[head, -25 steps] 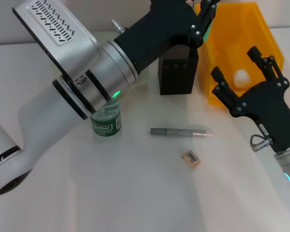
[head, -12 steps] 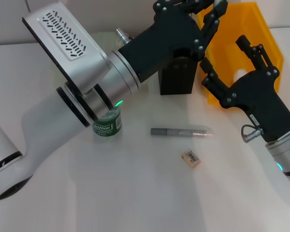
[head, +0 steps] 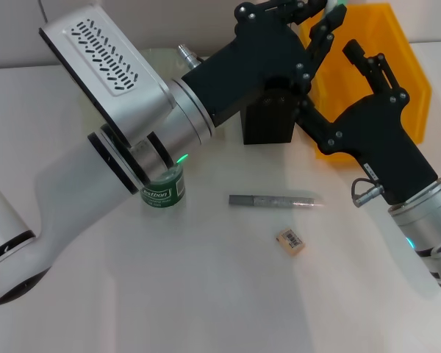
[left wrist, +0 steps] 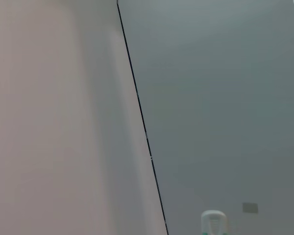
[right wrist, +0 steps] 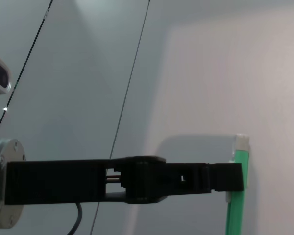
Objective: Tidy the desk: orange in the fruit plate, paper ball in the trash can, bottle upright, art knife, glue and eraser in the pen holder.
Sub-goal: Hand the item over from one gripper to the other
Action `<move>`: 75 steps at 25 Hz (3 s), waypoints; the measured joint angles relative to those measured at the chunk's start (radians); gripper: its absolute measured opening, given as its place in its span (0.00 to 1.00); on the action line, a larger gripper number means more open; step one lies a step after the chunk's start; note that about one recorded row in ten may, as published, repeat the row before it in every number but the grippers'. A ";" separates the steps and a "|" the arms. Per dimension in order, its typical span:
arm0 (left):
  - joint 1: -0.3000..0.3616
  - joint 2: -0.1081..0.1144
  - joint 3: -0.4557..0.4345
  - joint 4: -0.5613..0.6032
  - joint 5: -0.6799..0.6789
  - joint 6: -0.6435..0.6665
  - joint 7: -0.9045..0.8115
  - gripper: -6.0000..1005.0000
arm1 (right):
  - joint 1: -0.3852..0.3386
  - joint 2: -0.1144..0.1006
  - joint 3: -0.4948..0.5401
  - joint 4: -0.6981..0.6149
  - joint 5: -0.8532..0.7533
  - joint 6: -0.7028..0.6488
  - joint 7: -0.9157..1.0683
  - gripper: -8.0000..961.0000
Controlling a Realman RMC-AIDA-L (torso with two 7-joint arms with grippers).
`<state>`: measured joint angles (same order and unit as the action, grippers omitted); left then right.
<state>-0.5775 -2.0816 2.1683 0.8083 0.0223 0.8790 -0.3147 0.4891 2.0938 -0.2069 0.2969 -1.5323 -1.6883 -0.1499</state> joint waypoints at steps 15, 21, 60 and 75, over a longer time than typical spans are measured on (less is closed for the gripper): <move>0.001 0.000 0.013 0.004 -0.001 0.006 0.000 0.25 | 0.011 0.000 0.014 -0.004 -0.004 0.028 0.009 0.68; 0.002 0.000 0.013 0.004 -0.001 0.006 0.000 0.25 | 0.012 0.000 0.014 -0.004 -0.001 0.029 0.011 0.53; 0.002 0.000 0.013 0.002 -0.001 -0.006 0.014 0.26 | 0.026 -0.001 0.040 -0.020 -0.008 0.031 0.150 0.30; 0.002 0.000 0.017 0.002 -0.001 -0.005 0.014 0.27 | 0.037 -0.001 0.040 -0.020 -0.008 0.027 0.150 0.21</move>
<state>-0.5752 -2.0816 2.1851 0.8100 0.0215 0.8736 -0.3007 0.5265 2.0924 -0.1668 0.2769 -1.5402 -1.6613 0.0000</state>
